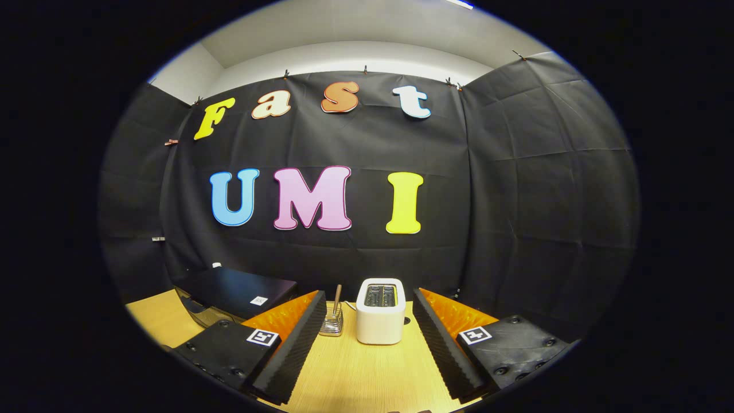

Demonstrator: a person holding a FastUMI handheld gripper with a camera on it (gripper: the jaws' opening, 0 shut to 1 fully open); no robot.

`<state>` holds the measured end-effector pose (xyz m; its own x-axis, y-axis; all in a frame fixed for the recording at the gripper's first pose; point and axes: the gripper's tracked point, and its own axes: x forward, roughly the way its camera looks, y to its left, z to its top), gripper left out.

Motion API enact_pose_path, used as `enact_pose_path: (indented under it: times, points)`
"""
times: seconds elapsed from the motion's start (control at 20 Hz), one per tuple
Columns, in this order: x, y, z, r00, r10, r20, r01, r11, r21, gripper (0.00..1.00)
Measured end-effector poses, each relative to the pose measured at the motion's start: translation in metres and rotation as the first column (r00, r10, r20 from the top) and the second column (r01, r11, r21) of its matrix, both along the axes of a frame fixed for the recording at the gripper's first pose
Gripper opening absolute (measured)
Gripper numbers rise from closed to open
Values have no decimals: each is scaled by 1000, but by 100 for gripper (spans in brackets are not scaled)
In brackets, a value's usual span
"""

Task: Open the toaster oven, put the food inside, and close the toaster oven door.

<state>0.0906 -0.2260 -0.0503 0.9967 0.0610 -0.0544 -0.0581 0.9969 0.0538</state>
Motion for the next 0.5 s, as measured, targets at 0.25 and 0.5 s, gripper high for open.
enact_pose_path:
  times: [0.25,0.5]
  points:
    - [0,-4,-7,1000,-3,-11,3,1000,-8,98]
    - [-1,-13,-9,1000,-14,-11,14,1000,-16,98]
